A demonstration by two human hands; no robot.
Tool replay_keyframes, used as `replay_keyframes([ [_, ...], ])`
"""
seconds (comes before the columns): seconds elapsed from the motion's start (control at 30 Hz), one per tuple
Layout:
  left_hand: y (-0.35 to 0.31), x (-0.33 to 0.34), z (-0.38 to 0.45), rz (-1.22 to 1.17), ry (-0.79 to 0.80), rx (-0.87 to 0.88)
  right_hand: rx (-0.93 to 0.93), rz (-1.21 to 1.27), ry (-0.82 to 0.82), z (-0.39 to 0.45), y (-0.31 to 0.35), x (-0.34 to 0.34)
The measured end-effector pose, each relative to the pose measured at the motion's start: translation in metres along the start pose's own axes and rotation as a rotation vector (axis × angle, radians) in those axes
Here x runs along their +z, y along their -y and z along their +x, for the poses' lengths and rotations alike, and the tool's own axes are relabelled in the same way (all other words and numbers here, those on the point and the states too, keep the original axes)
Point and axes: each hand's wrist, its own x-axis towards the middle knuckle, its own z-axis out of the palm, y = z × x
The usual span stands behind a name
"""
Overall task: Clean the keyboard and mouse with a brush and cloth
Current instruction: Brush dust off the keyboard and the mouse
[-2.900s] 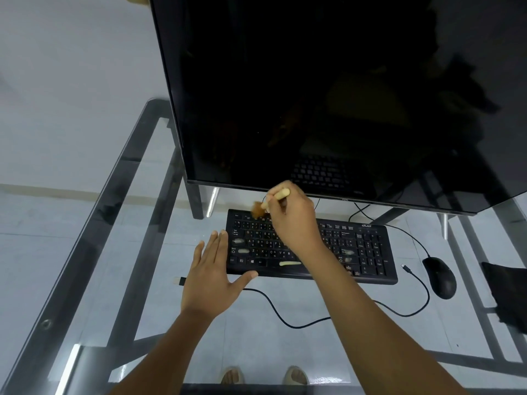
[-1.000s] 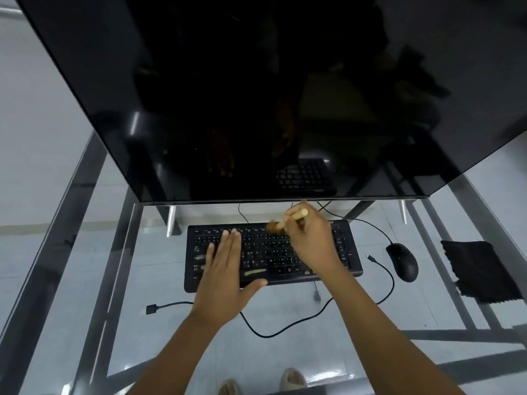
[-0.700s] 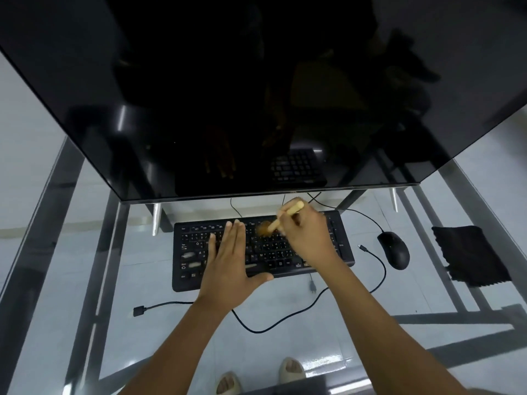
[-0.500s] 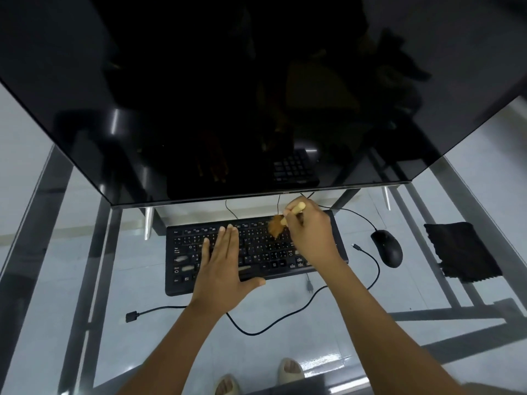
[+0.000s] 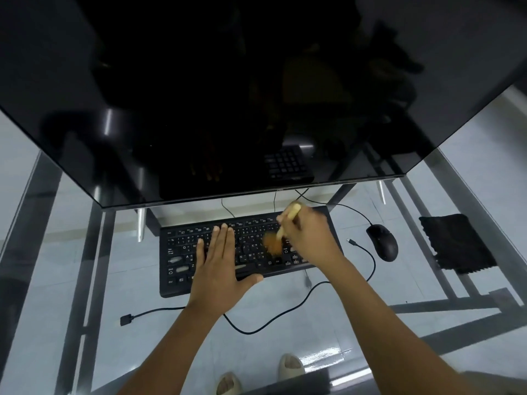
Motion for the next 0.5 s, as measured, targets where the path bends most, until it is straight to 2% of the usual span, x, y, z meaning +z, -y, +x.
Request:
replay_keyframes([
  [0.03, -0.002, 0.000, 0.001, -0.006, -0.009, -0.006, -0.029, 0.029, -0.156, 0.003, 0.000, -0.003],
  [0.07, -0.005, 0.000, 0.002, -0.010, -0.012, -0.009, -0.030, 0.100, -0.225, 0.006, -0.002, -0.006],
  [0.1, -0.007, 0.000, 0.003, -0.009, -0.009, -0.010, 0.013, 0.191, -0.187, 0.008, -0.001, -0.011],
  [0.17, -0.009, 0.001, 0.004, 0.001, -0.003, -0.002, 0.150, 0.251, 0.123, 0.007, -0.001, -0.011],
  [0.2, -0.010, 0.003, 0.005, 0.007, -0.008, 0.004, 0.160, 0.128, 0.261, 0.005, -0.002, -0.009],
  [0.23, -0.012, 0.004, 0.006, 0.013, -0.011, 0.012, 0.135, -0.003, 0.297, 0.002, -0.004, -0.006],
  [0.27, -0.013, 0.005, 0.007, 0.021, -0.007, 0.019, 0.113, -0.090, 0.222, 0.003, -0.008, -0.004],
  [0.3, -0.016, 0.005, 0.008, 0.028, -0.001, 0.026, 0.084, -0.105, 0.065, 0.003, -0.010, -0.006],
  [0.33, -0.018, 0.005, 0.009, 0.030, 0.001, 0.032, 0.067, -0.045, -0.088, 0.004, -0.012, -0.008],
  [0.37, -0.021, 0.005, 0.011, 0.028, -0.002, 0.038, 0.061, 0.054, -0.172, 0.005, -0.016, -0.011],
  [0.4, -0.023, 0.005, 0.013, 0.027, -0.004, 0.044, 0.077, 0.164, -0.168, 0.007, -0.019, -0.014],
  [0.43, -0.025, 0.005, 0.014, 0.028, 0.000, 0.049, 0.113, 0.246, -0.082, 0.008, -0.020, -0.014],
  [0.47, -0.027, 0.006, 0.016, 0.028, 0.006, 0.054, 0.140, 0.266, 0.019, 0.009, -0.021, -0.013],
  [0.5, -0.029, 0.006, 0.017, 0.026, 0.014, 0.059, 0.130, 0.208, 0.047, 0.009, -0.023, -0.012],
])
